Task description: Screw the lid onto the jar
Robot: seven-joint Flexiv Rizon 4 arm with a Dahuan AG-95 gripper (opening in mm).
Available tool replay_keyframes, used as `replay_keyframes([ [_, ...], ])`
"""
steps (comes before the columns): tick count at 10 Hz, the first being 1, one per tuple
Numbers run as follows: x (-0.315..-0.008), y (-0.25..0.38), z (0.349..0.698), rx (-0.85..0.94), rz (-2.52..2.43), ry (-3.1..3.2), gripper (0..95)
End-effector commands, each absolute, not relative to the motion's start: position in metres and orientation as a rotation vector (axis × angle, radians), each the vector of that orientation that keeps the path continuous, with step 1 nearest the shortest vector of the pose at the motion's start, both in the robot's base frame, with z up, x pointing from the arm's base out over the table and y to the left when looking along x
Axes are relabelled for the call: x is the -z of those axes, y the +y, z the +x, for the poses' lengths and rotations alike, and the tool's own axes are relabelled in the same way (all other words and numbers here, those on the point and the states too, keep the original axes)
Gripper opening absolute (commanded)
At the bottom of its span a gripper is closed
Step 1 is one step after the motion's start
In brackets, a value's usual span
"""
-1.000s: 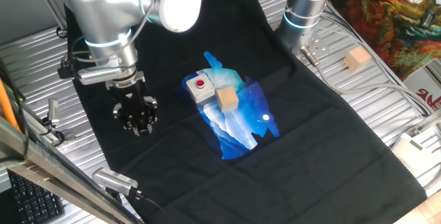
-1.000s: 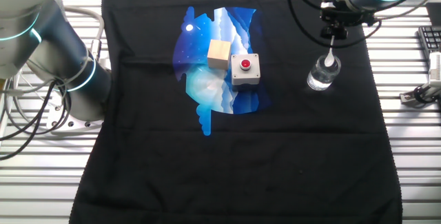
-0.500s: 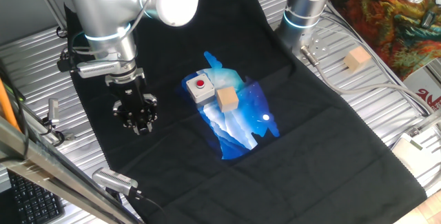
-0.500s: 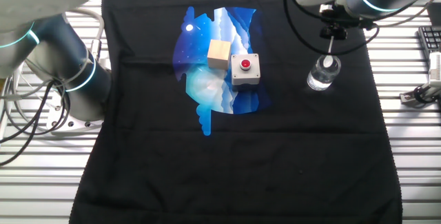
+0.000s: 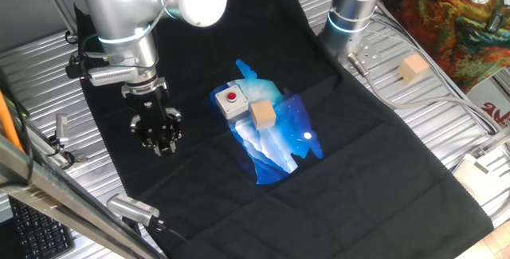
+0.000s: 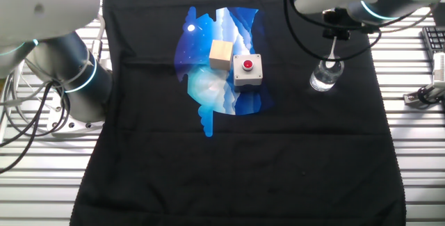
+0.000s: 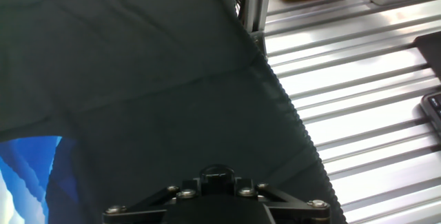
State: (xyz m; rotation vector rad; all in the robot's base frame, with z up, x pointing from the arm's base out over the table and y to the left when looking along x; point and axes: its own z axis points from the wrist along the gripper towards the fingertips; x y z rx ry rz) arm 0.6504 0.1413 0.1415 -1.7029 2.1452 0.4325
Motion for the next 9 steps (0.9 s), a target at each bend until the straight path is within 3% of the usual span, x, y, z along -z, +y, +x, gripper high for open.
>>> replay_keyframes([
  [1, -0.1421, 0.1408, 0.6496, -0.441, -1.696, 2.139, 0.0],
  [9, -0.1499, 0.137, 0.6524, -0.485, -1.67, 2.105, 0.0],
])
